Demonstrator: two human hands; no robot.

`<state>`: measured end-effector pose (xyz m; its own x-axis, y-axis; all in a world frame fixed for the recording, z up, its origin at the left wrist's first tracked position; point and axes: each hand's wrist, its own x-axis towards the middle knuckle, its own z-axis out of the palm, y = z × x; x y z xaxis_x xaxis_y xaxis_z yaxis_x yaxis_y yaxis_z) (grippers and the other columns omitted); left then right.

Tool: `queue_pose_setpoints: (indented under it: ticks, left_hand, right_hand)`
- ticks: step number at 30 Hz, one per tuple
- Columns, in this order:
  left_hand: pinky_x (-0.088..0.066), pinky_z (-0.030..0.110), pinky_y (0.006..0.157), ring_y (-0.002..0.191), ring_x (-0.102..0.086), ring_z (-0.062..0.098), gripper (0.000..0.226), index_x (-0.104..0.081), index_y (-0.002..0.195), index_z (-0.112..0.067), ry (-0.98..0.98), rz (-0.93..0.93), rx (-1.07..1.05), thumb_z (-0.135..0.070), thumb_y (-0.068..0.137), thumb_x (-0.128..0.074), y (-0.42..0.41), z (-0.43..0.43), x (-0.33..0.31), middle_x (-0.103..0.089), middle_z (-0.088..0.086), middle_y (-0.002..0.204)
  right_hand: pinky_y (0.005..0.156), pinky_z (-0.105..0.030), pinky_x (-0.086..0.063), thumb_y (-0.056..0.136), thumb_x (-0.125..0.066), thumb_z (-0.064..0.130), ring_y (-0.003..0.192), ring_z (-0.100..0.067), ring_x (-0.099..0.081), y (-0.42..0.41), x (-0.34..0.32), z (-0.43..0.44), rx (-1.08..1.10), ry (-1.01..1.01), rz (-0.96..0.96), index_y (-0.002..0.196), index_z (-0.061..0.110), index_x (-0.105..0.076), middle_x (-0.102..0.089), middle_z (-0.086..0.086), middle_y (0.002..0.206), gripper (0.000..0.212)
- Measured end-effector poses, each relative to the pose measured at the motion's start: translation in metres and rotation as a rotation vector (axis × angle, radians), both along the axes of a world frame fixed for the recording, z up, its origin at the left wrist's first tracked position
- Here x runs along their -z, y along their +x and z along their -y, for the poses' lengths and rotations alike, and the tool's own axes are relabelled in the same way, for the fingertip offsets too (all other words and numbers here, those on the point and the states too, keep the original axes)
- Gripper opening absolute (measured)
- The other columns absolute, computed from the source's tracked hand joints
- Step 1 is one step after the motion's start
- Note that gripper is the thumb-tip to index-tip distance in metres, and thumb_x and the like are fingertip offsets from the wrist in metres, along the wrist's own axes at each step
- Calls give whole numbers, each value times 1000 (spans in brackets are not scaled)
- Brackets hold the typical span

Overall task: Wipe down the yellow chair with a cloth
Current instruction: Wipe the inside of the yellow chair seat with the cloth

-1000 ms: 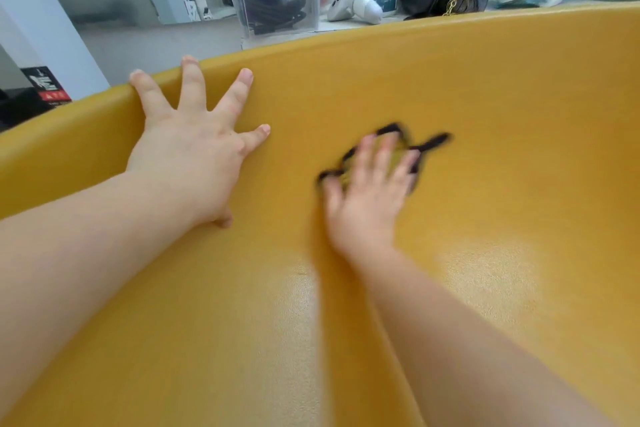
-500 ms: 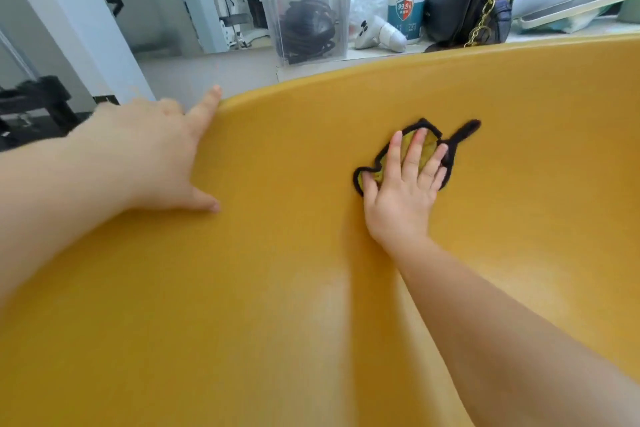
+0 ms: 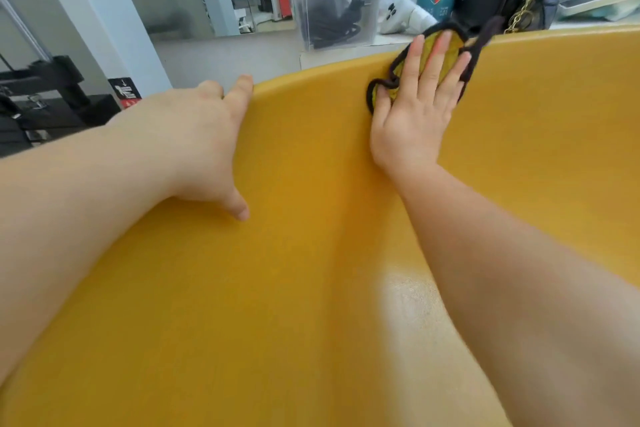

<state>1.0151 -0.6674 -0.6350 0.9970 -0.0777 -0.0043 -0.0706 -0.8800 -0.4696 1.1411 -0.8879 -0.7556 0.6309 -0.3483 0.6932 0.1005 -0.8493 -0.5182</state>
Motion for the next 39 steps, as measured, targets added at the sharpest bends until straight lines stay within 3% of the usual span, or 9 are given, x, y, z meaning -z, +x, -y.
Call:
queue_pose_setpoints:
  ticks: [3,7,10,17,24,28,30,34,39]
  left_hand:
    - [-53,49,92,123,-56,34,168,27,154,-25,39,13,-23,-79,41,-85,-1,0,3,-36,8,150]
    - [-53,48,88,121,-58,35,170,26,155,-23,72,43,-29,-76,40,-87,-3,2,4,-38,8,148]
    - [-53,48,86,120,-57,36,171,26,155,-23,85,47,-39,-76,40,-88,-4,6,4,-39,8,146]
    - [-55,47,80,117,-59,36,172,26,156,-23,109,49,-79,-73,40,-90,-4,11,5,-40,9,140]
    - [-32,64,113,151,-14,48,170,28,153,-8,181,159,-97,-78,46,-84,-11,22,23,9,24,166]
    - [-20,69,117,152,-2,50,168,28,152,-1,213,204,-32,-83,50,-78,-9,21,36,18,28,163]
    - [-17,70,117,151,1,52,165,27,153,-2,248,215,-6,-88,52,-72,-8,23,42,21,31,161]
    - [-8,75,115,148,10,58,163,23,156,-7,314,205,21,-102,47,-52,-12,29,55,27,37,157]
    - [-4,80,112,144,16,63,153,12,159,-9,341,159,19,-103,52,-44,-20,35,74,26,36,158]
  right_hand:
    - [123,-59,-3,98,-42,48,153,-48,5,-31,21,-66,-162,-6,-32,162,17,-15,-3,-14,170,77]
    - [126,-53,-6,95,-47,47,156,-37,5,-84,84,-77,-641,-585,14,161,23,-23,-12,-3,170,73]
    - [125,-44,2,90,-49,45,155,-32,-5,-41,78,1,-622,-898,96,159,32,-23,-15,6,166,75]
    - [124,-59,-1,101,-39,51,153,-46,12,-46,49,-20,-40,98,-272,163,22,-5,7,-9,170,77]
    - [125,-42,11,105,-27,52,153,-23,25,-171,123,-67,-899,-437,-312,161,39,1,14,12,169,64]
    - [125,-43,6,102,-24,59,155,-21,21,-122,147,53,-666,-804,-370,157,47,11,4,12,170,66]
    - [125,-40,11,102,-24,60,153,-22,25,-100,136,96,-394,-733,-436,155,48,16,3,9,171,68]
    - [124,-49,12,102,-30,59,151,-34,27,-115,122,28,-98,-85,-609,160,35,12,25,1,166,76]
    - [125,-46,11,104,-21,57,150,-26,33,-204,121,-65,-664,-240,-672,160,39,10,27,10,165,67]
